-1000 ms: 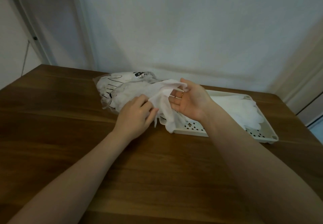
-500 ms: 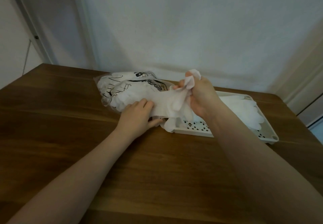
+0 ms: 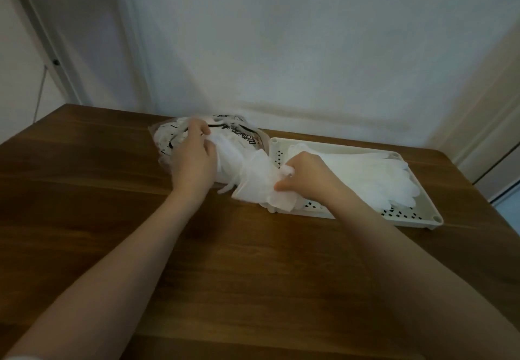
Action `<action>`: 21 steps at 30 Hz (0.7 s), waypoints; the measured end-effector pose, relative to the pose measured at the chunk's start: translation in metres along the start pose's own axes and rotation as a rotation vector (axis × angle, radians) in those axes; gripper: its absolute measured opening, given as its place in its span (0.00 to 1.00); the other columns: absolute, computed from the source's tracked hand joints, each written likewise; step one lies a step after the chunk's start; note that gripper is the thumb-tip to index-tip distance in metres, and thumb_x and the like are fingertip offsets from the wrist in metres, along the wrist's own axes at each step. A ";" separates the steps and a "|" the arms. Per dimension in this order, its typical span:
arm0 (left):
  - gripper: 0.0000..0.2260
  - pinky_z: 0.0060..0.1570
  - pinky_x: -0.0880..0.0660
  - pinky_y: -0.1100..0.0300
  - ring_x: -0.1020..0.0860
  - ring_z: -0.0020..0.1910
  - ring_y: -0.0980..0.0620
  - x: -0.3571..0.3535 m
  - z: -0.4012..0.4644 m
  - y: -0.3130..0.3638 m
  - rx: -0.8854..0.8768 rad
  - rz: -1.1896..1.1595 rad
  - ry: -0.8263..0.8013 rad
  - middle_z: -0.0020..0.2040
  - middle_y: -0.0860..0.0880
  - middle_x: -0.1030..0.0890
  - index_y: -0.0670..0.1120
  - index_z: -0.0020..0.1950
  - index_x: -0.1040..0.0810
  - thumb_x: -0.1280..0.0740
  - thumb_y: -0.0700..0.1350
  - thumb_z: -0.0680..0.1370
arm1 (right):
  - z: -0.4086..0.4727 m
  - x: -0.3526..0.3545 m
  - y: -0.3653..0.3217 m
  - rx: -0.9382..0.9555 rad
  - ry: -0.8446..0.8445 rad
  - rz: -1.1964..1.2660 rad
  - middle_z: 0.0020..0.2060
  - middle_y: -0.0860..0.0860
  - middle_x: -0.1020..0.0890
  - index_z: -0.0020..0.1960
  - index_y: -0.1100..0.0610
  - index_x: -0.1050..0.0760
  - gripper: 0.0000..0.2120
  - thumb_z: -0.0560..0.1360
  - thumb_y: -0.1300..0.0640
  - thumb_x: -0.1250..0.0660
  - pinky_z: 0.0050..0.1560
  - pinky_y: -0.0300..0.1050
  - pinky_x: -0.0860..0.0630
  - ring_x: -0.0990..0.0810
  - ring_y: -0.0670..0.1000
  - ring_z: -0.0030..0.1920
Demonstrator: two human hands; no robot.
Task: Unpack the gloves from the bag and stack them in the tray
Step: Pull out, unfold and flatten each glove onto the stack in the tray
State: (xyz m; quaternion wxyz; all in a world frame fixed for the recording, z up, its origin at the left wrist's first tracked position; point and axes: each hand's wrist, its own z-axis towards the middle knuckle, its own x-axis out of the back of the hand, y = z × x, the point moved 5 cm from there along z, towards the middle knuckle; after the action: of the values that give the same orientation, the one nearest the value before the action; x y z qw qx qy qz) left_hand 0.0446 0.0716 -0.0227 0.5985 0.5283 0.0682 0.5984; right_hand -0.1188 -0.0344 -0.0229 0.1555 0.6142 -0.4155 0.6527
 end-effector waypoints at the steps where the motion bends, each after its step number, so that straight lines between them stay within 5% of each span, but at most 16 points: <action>1: 0.07 0.37 0.34 0.54 0.29 0.35 0.46 0.002 0.002 0.003 -0.055 0.127 0.008 0.37 0.48 0.28 0.45 0.52 0.31 0.45 0.36 0.78 | -0.001 0.000 -0.001 0.032 0.005 0.041 0.33 0.50 0.27 0.34 0.57 0.30 0.13 0.72 0.53 0.30 0.31 0.37 0.34 0.27 0.50 0.37; 5: 0.10 0.52 0.29 0.44 0.28 0.56 0.37 -0.017 -0.001 -0.006 0.108 0.571 -0.395 0.64 0.40 0.34 0.39 0.59 0.29 0.42 0.38 0.78 | -0.006 0.014 -0.001 0.098 0.092 0.449 0.32 0.55 0.26 0.38 0.67 0.26 0.14 0.75 0.57 0.35 0.37 0.41 0.33 0.28 0.51 0.34; 8: 0.23 0.60 0.34 0.46 0.38 0.67 0.37 -0.022 -0.012 -0.013 0.142 0.858 -0.682 0.70 0.42 0.41 0.44 0.69 0.34 0.36 0.46 0.76 | -0.013 0.023 0.004 0.100 0.080 0.684 0.36 0.57 0.22 0.46 0.70 0.24 0.12 0.75 0.59 0.35 0.41 0.44 0.31 0.25 0.51 0.37; 12: 0.22 0.60 0.34 0.45 0.40 0.68 0.34 -0.011 -0.021 0.014 -0.010 1.003 -0.640 0.73 0.39 0.46 0.49 0.73 0.42 0.43 0.48 0.79 | -0.016 0.032 0.019 0.064 0.081 0.765 0.36 0.52 0.19 0.42 0.55 0.21 0.06 0.74 0.61 0.35 0.39 0.42 0.26 0.21 0.50 0.37; 14: 0.20 0.54 0.32 0.49 0.32 0.63 0.40 -0.008 -0.027 0.045 -0.144 0.794 -0.509 0.67 0.41 0.33 0.48 0.70 0.38 0.47 0.54 0.80 | -0.017 0.037 0.026 0.059 0.096 0.799 0.31 0.50 0.21 0.37 0.55 0.24 0.07 0.74 0.61 0.35 0.36 0.40 0.28 0.23 0.48 0.33; 17: 0.30 0.60 0.32 0.52 0.32 0.65 0.49 -0.013 -0.047 0.093 -0.334 0.273 -0.534 0.68 0.50 0.31 0.51 0.71 0.36 0.45 0.66 0.75 | -0.020 0.037 0.033 0.026 0.071 0.763 0.21 0.43 0.25 0.33 0.55 0.28 0.12 0.75 0.57 0.35 0.27 0.32 0.31 0.25 0.40 0.25; 19: 0.33 0.57 0.27 0.55 0.28 0.60 0.54 -0.023 -0.057 0.108 -0.353 0.028 -0.585 0.63 0.54 0.27 0.51 0.68 0.32 0.36 0.68 0.69 | -0.021 0.034 0.034 0.031 0.018 0.792 0.29 0.48 0.19 0.39 0.58 0.23 0.08 0.75 0.55 0.34 0.34 0.35 0.26 0.20 0.45 0.34; 21: 0.20 0.44 0.25 0.61 0.24 0.47 0.56 -0.028 -0.056 0.109 -0.277 -0.142 -0.515 0.50 0.53 0.22 0.47 0.58 0.26 0.33 0.59 0.72 | -0.024 0.033 0.038 0.025 -0.042 0.921 0.42 0.57 0.16 0.48 0.61 0.20 0.09 0.72 0.56 0.32 0.48 0.47 0.23 0.17 0.56 0.46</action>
State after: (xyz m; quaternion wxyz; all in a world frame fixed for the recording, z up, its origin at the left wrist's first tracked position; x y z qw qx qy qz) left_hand -0.0732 0.0501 0.0159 0.7028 0.5701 -0.1313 0.4048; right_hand -0.1685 -0.0502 -0.0035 -0.1668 0.3806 -0.6402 0.6461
